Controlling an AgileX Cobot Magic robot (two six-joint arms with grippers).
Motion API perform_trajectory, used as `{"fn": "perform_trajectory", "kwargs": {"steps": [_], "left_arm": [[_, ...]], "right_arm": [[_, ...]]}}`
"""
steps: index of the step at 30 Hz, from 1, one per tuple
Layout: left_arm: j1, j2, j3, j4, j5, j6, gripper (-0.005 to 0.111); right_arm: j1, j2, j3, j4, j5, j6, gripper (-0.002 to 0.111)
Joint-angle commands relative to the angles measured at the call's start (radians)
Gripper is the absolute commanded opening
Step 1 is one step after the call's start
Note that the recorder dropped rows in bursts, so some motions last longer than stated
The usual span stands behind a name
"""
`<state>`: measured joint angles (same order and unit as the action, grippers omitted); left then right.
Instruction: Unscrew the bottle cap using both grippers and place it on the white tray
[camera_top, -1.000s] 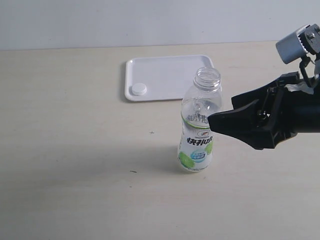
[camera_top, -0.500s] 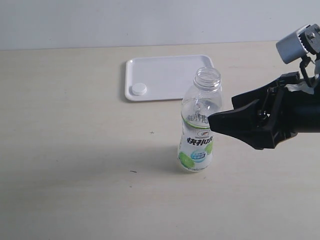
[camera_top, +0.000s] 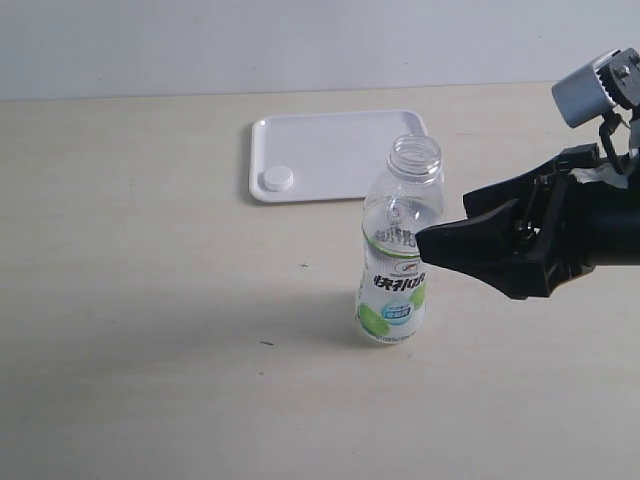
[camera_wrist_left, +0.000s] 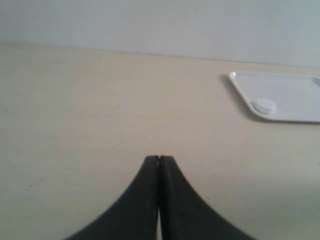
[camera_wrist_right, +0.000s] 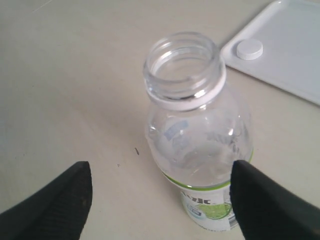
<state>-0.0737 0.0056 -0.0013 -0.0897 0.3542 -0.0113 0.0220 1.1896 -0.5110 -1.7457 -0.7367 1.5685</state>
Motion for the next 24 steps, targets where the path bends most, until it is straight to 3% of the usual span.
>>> {"fn": "perform_trajectory", "kwargs": {"steps": [1, 18, 24], "left_arm": [[0.004, -0.006, 0.001, 0.001, 0.002, 0.003, 0.0], [0.004, -0.006, 0.001, 0.001, 0.002, 0.003, 0.0], [0.004, -0.006, 0.001, 0.001, 0.002, 0.003, 0.0]], "right_arm": [[0.001, -0.008, 0.006, 0.001, -0.005, 0.004, 0.072], [0.001, -0.008, 0.006, 0.001, 0.012, 0.011, 0.072], [0.001, -0.105, 0.006, 0.001, 0.032, 0.086, 0.072]]}}
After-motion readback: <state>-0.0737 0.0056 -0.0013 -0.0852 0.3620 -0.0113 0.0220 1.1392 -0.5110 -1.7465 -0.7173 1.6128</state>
